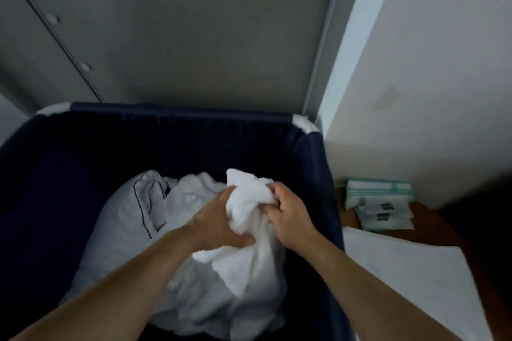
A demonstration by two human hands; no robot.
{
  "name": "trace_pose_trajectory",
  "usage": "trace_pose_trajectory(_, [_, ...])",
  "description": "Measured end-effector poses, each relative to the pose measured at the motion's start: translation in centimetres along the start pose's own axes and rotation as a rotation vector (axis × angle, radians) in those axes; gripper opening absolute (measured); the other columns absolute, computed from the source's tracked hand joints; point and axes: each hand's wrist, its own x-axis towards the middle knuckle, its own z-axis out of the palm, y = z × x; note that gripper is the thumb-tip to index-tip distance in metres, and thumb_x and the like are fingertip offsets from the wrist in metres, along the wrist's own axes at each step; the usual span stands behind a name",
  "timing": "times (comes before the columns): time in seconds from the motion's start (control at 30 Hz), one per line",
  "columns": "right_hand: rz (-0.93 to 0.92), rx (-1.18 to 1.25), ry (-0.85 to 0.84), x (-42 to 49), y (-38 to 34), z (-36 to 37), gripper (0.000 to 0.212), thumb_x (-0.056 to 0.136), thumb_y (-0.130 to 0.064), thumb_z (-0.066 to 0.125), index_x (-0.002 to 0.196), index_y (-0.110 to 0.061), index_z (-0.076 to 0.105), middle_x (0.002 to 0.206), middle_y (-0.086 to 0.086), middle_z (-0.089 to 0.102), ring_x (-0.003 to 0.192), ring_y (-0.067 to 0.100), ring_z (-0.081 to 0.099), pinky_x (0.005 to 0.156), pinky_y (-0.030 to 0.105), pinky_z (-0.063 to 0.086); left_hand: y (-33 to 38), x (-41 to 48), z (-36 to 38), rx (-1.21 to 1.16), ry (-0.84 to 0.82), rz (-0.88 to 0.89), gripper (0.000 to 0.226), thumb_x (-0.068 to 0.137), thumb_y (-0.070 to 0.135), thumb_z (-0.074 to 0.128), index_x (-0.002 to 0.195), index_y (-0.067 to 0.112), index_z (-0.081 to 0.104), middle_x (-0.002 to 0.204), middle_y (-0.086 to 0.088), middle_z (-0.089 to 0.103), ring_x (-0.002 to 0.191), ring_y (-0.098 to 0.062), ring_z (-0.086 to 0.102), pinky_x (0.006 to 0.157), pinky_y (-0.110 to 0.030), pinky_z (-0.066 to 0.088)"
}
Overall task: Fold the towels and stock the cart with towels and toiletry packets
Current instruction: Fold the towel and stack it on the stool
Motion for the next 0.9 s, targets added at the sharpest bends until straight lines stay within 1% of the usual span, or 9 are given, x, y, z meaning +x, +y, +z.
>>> trace_pose_trajectory(0.1, [-0.105, 0.19, 0.052, -1.9, -5.6, -5.0, 0.019, 0.095, -0.016, 0.063, 0.098, -0.035, 0.06, 0.097, -0.011, 0.068, 0.086, -0.005, 0.064, 0.07, 0.013, 0.051, 7.4, -2.0, -2.4, -0.109, 0.241, 0.094, 0.078, 0.05, 0.057, 0.089, 0.113, 0.06, 0.043, 0.104, 0.034, 0.061, 0.095, 0.016, 0.058, 0.064, -0.002, 0.044])
trace_pose_trajectory(0.23, [-0.248, 0.431, 0.085, -5.1, -11.6, -12.0, 0.022, 0.09, -0.019, 0.07, 0.109, -0.026, 0.063, 0.106, 0.0, 0.073, 0.1, 0.02, 0.07, 0.089, 0.047, 0.058, 17.7, -5.7, -5.6, -0.177, 0.49, 0.21, 0.054, 0.068, 0.037, 0.088, 0.104, 0.048, 0.05, 0.079, 0.035, 0.063, 0.078, 0.028, 0.054, 0.059, 0.004, 0.039])
trace_pose_trajectory(0.33, [-0.417, 0.386, 0.107, -7.7, -14.7, -17.6, 0.063, 0.076, -0.037, 0.081, 0.131, -0.034, 0.052, 0.123, -0.012, 0.064, 0.113, 0.006, 0.063, 0.092, 0.034, 0.058, 26.0, -8.5, -8.1, -0.251, 0.614, 0.292, 0.031, 0.073, 0.029, 0.085, 0.088, 0.038, 0.06, 0.071, 0.024, 0.067, 0.069, 0.015, 0.062, 0.051, -0.002, 0.042])
trace_pose_trajectory(0.43, [-0.446, 0.235, 0.072, -10.7, -16.4, -22.5, 0.09, 0.062, -0.05, 0.086, 0.129, -0.071, 0.029, 0.131, -0.027, 0.049, 0.114, -0.016, 0.051, 0.084, 0.016, 0.054, 34.2, -11.4, -9.9, -0.418, 0.676, 0.374, 0.025, 0.071, 0.027, 0.08, 0.093, 0.029, 0.068, 0.079, 0.017, 0.074, 0.074, -0.001, 0.07, 0.055, -0.015, 0.053])
trace_pose_trajectory(0.53, [-0.398, 0.294, 0.036, -12.8, -16.6, -26.6, 0.11, 0.061, -0.04, 0.091, 0.148, -0.047, 0.024, 0.141, -0.01, 0.052, 0.124, 0.01, 0.057, 0.099, 0.042, 0.053, 41.2, -13.2, -9.4, -0.54, 0.622, 0.462, 0.031, 0.07, 0.032, 0.078, 0.099, 0.027, 0.068, 0.086, 0.012, 0.076, 0.077, -0.006, 0.073, 0.065, -0.028, 0.059])
trace_pose_trajectory(0.6, [-0.438, 0.336, 0.037, -14.0, -16.7, -29.1, 0.095, 0.064, -0.03, 0.093, 0.142, -0.036, 0.039, 0.132, -0.005, 0.061, 0.119, 0.017, 0.063, 0.096, 0.046, 0.054, 44.9, -13.6, -8.2, -0.589, 0.593, 0.49, 0.027, 0.072, 0.035, 0.077, 0.095, 0.028, 0.065, 0.079, 0.016, 0.074, 0.072, -0.004, 0.072, 0.061, -0.026, 0.057])
trace_pose_trajectory(0.7, [-0.347, 0.292, 0.282, -16.0, -17.7, -32.4, 0.071, 0.055, -0.041, 0.094, 0.114, -0.042, 0.055, 0.105, -0.021, 0.07, 0.091, -0.002, 0.069, 0.08, 0.03, 0.058, 49.3, -14.0, -6.7, -0.684, 0.553, 0.486, 0.031, 0.071, 0.042, 0.078, 0.092, 0.023, 0.066, 0.072, 0.014, 0.074, 0.067, -0.006, 0.072, 0.056, -0.023, 0.054])
trace_pose_trajectory(0.8, [-0.337, 0.271, 0.522, -17.4, -18.9, -35.3, 0.056, 0.055, -0.038, 0.088, 0.102, -0.041, 0.056, 0.092, -0.021, 0.07, 0.079, -0.007, 0.067, 0.067, 0.023, 0.054, 53.0, -14.5, -6.2, -0.769, 0.517, 0.553, 0.035, 0.068, 0.041, 0.079, 0.094, 0.022, 0.067, 0.074, 0.012, 0.075, 0.067, -0.006, 0.072, 0.059, -0.024, 0.055])
trace_pose_trajectory(0.9, [-0.406, 0.191, 0.742, -19.0, -21.3, -38.1, 0.046, 0.058, -0.037, 0.082, 0.096, -0.039, 0.056, 0.087, -0.019, 0.069, 0.077, -0.002, 0.067, 0.071, 0.029, 0.057, 56.7, -15.3, -6.6, -0.867, 0.444, 0.669, 0.033, 0.066, 0.034, 0.08, 0.095, 0.024, 0.067, 0.079, 0.011, 0.076, 0.071, -0.009, 0.074, 0.067, -0.032, 0.059])
